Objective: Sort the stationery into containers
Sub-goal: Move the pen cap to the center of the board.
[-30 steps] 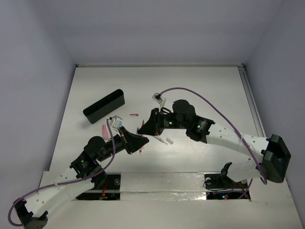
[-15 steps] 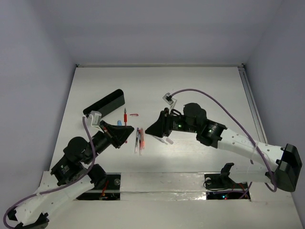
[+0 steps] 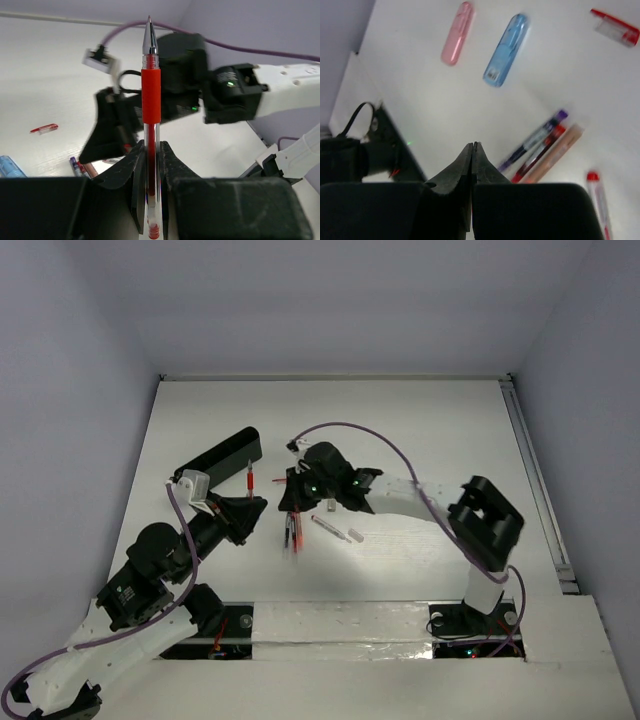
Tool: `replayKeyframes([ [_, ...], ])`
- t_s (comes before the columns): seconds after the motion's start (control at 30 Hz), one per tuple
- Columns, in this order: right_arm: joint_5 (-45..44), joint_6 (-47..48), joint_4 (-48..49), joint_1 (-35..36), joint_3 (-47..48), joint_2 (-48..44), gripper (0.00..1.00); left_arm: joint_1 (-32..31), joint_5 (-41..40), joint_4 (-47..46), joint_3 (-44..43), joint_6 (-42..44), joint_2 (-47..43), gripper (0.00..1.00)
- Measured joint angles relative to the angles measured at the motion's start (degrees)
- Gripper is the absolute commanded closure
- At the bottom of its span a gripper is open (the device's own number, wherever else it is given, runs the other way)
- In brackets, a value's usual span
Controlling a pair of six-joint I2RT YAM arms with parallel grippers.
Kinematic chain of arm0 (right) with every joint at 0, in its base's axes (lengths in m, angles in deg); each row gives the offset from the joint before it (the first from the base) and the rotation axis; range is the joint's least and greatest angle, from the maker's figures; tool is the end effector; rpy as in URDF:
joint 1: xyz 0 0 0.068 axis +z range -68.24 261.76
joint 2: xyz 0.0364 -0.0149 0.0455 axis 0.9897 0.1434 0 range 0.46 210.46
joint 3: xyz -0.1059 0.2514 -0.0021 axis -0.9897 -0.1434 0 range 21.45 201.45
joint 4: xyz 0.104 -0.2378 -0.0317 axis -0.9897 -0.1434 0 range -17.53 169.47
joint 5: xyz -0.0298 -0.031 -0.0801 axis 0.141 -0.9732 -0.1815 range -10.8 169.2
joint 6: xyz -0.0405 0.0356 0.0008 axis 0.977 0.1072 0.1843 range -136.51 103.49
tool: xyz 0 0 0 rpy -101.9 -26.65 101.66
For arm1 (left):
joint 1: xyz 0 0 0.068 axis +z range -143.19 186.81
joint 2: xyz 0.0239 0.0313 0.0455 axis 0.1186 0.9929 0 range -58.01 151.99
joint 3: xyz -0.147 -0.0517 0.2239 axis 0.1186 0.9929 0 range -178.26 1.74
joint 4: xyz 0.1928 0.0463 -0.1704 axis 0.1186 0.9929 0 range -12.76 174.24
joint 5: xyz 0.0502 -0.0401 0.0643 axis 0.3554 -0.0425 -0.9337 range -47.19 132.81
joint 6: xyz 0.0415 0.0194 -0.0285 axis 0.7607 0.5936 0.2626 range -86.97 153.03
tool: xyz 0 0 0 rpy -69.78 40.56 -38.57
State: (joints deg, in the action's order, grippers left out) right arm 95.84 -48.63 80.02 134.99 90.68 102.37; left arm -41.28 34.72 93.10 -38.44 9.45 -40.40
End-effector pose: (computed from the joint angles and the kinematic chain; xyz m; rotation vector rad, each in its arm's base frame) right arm 0.2340 0.3303 0.2326 -0.6143 2.2640 1.1277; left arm 0.0573 -0.0562 0.3556 0.2041 1.5079 -0.9118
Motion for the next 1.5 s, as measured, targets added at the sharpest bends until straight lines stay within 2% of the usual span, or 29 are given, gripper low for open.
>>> replayKeyframes([
  [0.03, -0.6, 0.9, -1.8, -0.3, 4.8, 5.0, 1.00, 0.0, -0.1, 0.2, 0.1, 0.3, 0.1, 1.00],
  [0.13, -1.6, 1.9, -3.5, -1.1, 10.7, 11.5, 1.00, 0.0, -0.3, 0.3, 0.1, 0.7, 0.3, 1.00],
  [0.27, -3.4, 2.1, -5.2, -2.6, 13.7, 17.2, 1.00, 0.0, -0.4, 0.3, 0.3, 0.7, -0.6, 1.00],
  [0.57, -3.9, 1.6, -6.6, -8.2, 18.4, 23.9, 1.00, 0.0, -0.3, 0.2, 0.5, 0.7, -3.7, 1.00],
  [1.07, -8.8, -3.9, -5.7, -8.7, 31.2, 32.7, 1.00, 0.0, 0.7, -0.1, 0.5, 0.7, -4.4, 1.00],
  [1.1, -9.5, -3.9, -6.1, -8.7, 32.3, 33.3, 0.87, 0.0, 0.7, -0.1, 0.5, 0.8, -4.4, 1.00],
  [1.17, -10.8, -3.7, -6.8, -8.6, 33.6, 33.7, 0.72, 0.0, 0.9, -0.1, 0.5, 0.8, -4.5, 1.00],
  [1.2, -11.1, -3.6, -7.1, -8.7, 33.8, 33.7, 0.58, 0.0, 1.0, -0.1, 0.5, 0.8, -4.5, 1.00],
  [1.3, -11.7, -3.4, -7.4, -8.6, 33.8, 32.8, 0.39, 0.0, 1.2, -0.2, 0.5, 0.8, -4.8, 1.00],
  [1.4, -12.4, -3.5, -8.5, -8.7, 33.4, 31.9, 0.30, 0.0, 1.4, -0.2, 0.7, 0.8, -5.2, 1.00],
  [1.5, -12.7, -3.8, -9.8, -8.7, 34.4, 31.8, 0.28, 0.0, 1.6, -0.2, 1.0, 0.8, -5.2, 1.00],
])
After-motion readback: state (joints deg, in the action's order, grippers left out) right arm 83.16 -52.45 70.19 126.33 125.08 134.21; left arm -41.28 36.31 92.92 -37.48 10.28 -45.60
